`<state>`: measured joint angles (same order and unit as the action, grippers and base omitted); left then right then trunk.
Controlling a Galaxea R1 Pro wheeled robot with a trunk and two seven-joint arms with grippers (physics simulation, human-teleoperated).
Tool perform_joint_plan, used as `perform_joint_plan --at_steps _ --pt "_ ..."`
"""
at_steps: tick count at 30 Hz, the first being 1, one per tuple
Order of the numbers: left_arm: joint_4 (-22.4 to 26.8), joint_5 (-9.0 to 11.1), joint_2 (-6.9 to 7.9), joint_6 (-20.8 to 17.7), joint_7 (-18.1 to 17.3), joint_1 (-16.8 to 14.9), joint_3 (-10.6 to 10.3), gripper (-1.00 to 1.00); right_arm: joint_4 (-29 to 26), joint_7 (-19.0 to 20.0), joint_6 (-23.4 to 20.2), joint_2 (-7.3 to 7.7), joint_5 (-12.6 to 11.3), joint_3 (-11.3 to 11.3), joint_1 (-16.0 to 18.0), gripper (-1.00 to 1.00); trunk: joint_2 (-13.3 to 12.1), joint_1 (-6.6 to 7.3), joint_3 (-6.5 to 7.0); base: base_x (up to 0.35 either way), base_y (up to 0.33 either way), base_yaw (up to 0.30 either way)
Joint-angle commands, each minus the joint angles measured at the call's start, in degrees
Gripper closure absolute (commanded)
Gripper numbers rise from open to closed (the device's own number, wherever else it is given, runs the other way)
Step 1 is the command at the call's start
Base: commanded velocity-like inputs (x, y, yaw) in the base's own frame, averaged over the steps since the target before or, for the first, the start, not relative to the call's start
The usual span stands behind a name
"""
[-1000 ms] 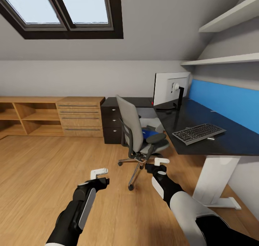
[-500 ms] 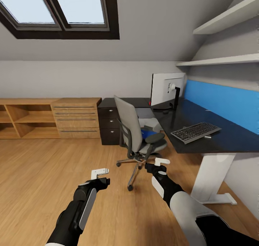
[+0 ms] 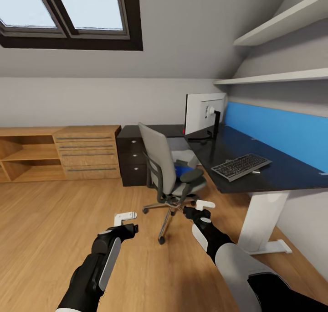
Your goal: In the bedroom, organize the workspace by keeping the computer under the desk, ensuring the monitor is on the desk, placing the keyboard on the desk next to the monitor, placing the mouse on the desk next to the keyboard, moving the folder from the swivel chair onto the desk next to the mouse, stacking the notebook on top of the folder with the pen on top of the notebook, and positioning the swivel chair next to the desk.
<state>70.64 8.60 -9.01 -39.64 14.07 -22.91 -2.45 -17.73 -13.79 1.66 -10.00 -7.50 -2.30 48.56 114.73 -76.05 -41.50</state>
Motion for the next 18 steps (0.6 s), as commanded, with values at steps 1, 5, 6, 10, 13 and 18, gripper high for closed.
perform_joint_plan --at_steps 1,5,6,10,13,18 --pt "0.1 0.6 0.06 -0.2 0.5 0.0 -0.1 -1.0 0.0 -0.1 0.2 0.0 -0.6 -0.3 0.0 -1.0 0.0 -0.02 -0.06 0.304 0.096 0.0" --pt "0.3 0.6 0.2 -0.2 0.5 0.0 -0.1 -1.0 0.1 0.3 0.2 0.0 -0.6 -0.3 0.0 -1.0 0.0 -0.02 -0.06 0.302 0.143 0.0" --pt "0.4 0.6 0.21 -0.2 0.5 0.0 -0.1 -1.0 0.1 0.3 0.2 0.0 -0.6 -0.3 0.0 -1.0 0.0 -0.02 -0.06 0.284 0.21 0.0" --pt "0.4 0.6 0.22 -0.1 0.5 0.0 -0.2 -1.0 0.1 0.3 0.3 0.0 -0.6 -0.3 0.0 -1.0 0.0 -0.02 -0.06 0.276 0.224 0.0" --pt "0.5 0.6 0.22 -0.1 0.6 0.0 -0.2 -1.0 0.0 0.3 0.3 0.0 -0.6 -0.3 0.0 -1.0 0.0 -0.02 -0.06 0.269 0.233 0.0" --pt "0.5 0.6 0.21 -0.1 0.5 0.0 -0.2 -1.0 0.0 0.3 0.6 0.0 -0.6 -0.3 0.0 -1.0 0.0 -0.02 -0.06 0.231 0.204 0.0"
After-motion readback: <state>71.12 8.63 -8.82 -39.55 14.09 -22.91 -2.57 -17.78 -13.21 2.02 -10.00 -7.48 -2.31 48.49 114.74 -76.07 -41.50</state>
